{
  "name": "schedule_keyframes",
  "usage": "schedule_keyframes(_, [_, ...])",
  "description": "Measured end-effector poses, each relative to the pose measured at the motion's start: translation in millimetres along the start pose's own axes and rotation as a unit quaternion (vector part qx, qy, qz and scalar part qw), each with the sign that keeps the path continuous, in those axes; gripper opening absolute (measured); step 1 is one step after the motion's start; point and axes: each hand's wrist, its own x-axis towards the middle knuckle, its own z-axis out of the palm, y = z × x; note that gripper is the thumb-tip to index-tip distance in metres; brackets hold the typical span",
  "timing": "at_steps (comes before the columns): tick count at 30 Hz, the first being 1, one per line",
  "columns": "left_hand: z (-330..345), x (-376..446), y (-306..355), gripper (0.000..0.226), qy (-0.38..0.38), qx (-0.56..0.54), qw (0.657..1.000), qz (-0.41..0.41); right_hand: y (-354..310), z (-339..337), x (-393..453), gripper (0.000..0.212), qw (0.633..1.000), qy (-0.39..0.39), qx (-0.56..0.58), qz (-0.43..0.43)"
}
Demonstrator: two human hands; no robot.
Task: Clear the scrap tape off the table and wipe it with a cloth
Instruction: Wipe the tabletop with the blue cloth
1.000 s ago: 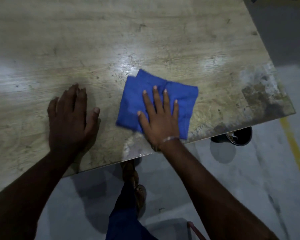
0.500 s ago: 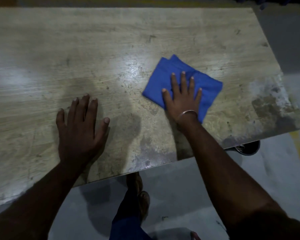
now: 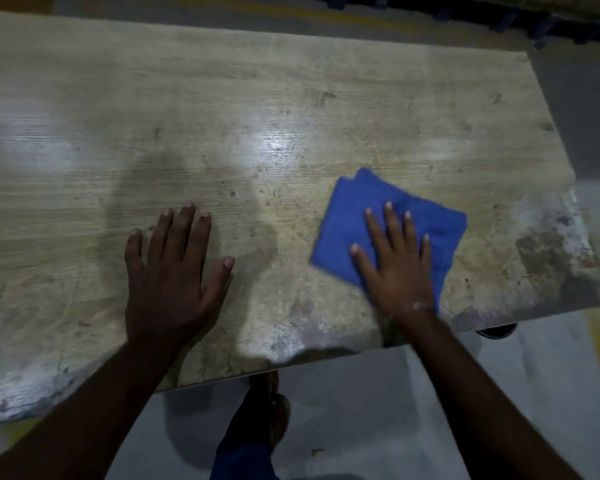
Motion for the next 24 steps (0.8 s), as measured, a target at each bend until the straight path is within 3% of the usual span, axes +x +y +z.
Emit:
schedule_keyframes(4, [0.3,0.1,0.1,0.071,0.003,0.005,1.0,0.004,-20.1,-12.9,114.7,0.069,0.996,0.009,0.038,0.074])
schedule_keyframes(7, [1.2,0.8,-0.8,0.071,0.006,0.0,1.0,0.003,-72.6,-12.4,163.4,0.069,0.999,0.001,0.028,0.024])
schedule_keyframes(12, [4.5,1.3,-2.5,0.07,0.024,0.001,1.0,0.013,-127.4,7.0,117.9,0.068,0.995,0.01,0.009,-0.103])
schedule_keyframes(16, [5.7,1.9,-3.7,0.069,0.019,0.008,1.0,0.013,-94.9,11.9,54.5,0.069,0.988,0.008,-0.003,-0.153])
schedule_keyframes(19, [3.9,2.9,-3.3,0.07,0.009,0.009,1.0,0.015,-49.8,0.5,62.0,0.07,0.995,0.002,0.0,-0.1])
schedule_keyframes(24, [-0.5,4.2,-1.4,0.071,-0.01,0.002,1.0,0.011,-32.7,-18.1,163.8,0.068,0.999,0.012,0.034,0.034])
